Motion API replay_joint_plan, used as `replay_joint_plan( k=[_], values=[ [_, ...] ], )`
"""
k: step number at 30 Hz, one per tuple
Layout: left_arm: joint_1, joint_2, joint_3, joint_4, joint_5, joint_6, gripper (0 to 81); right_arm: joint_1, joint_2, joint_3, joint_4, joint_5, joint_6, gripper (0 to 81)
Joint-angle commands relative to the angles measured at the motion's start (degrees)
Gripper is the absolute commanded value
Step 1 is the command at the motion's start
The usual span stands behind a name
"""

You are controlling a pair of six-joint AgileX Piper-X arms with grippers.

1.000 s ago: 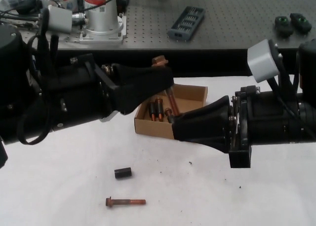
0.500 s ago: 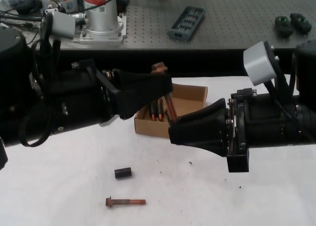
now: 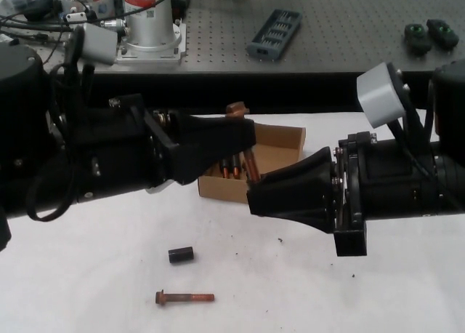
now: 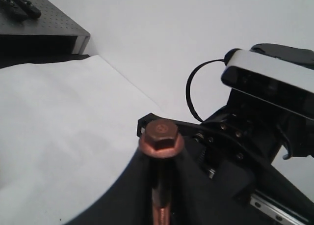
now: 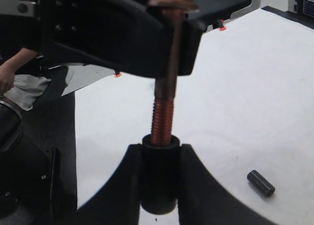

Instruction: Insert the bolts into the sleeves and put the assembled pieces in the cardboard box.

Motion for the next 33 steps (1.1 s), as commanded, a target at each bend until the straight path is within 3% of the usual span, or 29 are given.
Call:
replay_joint_plan(
  k=[1, 17, 19, 21, 23, 25, 33],
  values=[
    [0.11, -0.78, -0.25, -0.60, 6.90, -0.96, 0.6, -0.25, -0.11, -0.41, -0.45, 0.94, 0.00, 4.3],
    [0.11, -0.78, -0.25, -0.20, 8.26, 5.72, 1.2, -0.25, -0.11, -0.54, -7.11, 3.31, 4.31, 4.3],
    [0.11, -0.78, -0.25, -0.43, 8.58, 6.90, 9.5, -0.25, -0.11, -0.54, -7.14, 3.31, 4.29, 4.3],
    [0.11, -0.78, -0.25, -0.82, 8.65, 6.93, 23.2, -0.25, -0.11, -0.54, -7.01, 3.31, 4.29, 4.3],
    [0.11, -0.78, -0.25, -1.05, 6.99, 7.05, 46.8, -0.25, -0.11, -0.54, -6.78, 3.31, 4.29, 4.3],
    [0.11, -0.78, -0.25, -1.29, 2.46, 7.05, 60.8, -0.25, -0.11, -0.54, -6.78, 3.31, 4.29, 4.3],
    [1.76, -0.78, -1.54, -0.43, -8.99, 16.53, 55.8, -2.00, 0.16, -0.69, -7.71, 7.59, 4.16, 4.3]
  ],
)
